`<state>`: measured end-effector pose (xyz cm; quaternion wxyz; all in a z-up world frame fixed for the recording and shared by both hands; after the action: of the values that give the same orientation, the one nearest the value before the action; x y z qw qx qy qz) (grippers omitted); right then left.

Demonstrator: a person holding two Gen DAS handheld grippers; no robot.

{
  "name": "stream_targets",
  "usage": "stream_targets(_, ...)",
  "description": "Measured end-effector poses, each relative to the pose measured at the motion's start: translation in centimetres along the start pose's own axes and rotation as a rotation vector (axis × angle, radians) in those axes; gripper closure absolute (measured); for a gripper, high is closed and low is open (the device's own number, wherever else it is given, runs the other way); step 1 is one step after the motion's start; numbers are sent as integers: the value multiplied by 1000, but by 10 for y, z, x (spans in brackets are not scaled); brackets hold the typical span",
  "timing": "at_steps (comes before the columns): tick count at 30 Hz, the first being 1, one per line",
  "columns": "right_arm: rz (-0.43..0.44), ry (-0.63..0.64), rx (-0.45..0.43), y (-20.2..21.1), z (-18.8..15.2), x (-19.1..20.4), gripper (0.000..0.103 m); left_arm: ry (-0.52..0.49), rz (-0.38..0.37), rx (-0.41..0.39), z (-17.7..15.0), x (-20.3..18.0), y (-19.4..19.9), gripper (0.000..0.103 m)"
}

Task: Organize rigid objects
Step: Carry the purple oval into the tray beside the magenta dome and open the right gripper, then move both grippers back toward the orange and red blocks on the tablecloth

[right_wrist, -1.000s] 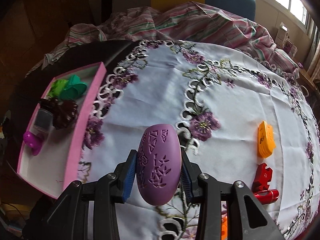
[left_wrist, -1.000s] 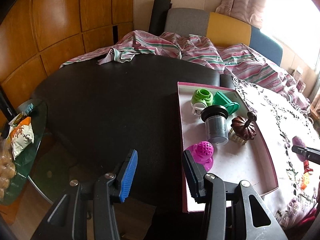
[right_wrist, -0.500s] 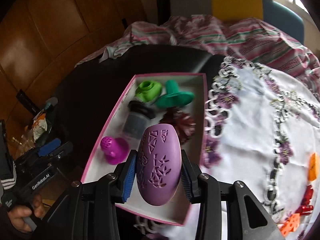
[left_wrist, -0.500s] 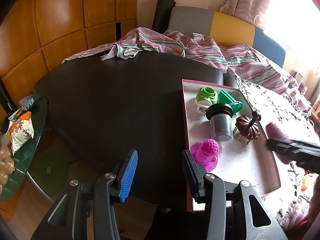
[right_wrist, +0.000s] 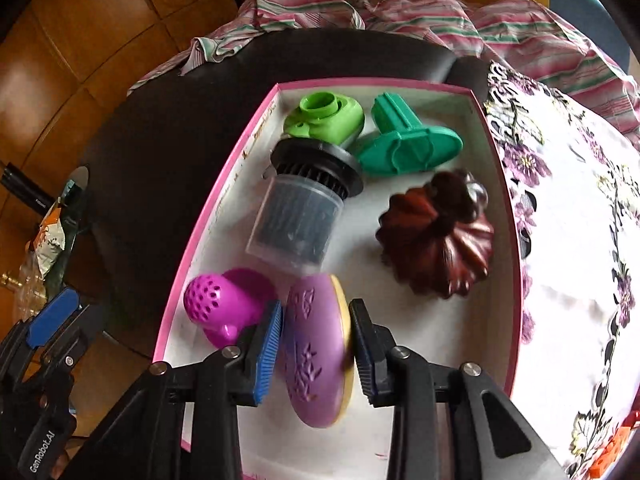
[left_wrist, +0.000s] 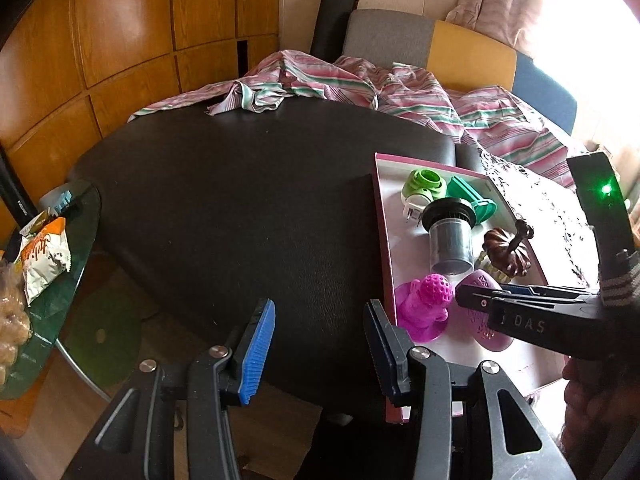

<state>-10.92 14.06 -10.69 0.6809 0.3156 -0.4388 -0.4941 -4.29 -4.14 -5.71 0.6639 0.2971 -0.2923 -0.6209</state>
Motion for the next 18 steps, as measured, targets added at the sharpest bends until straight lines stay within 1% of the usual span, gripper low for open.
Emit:
stream_targets(6, 8, -7, -63, 16, -4, -3, 68, 4, 0, -1, 1, 1, 1, 56)
stream_targets(12, -16, 16, -126, 35, 4, -3, 67, 2, 0, -7, 2, 0, 3, 56)
stream_targets(18, -36, 26, -171, 51, -1, -7, 67, -8, 0, -15, 3, -3, 6, 56)
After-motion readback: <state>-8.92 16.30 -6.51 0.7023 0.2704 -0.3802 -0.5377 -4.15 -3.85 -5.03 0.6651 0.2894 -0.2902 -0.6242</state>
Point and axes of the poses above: each gripper's, at about its wrist camera, not at the fingertips, and y roughly against the way its jaws point, x to its left, z to its top, the point moved 1 cm from there along -y, roughly the way its jaws point, and after that the axes turned 6 degrees about z, right-handed, at the moved point
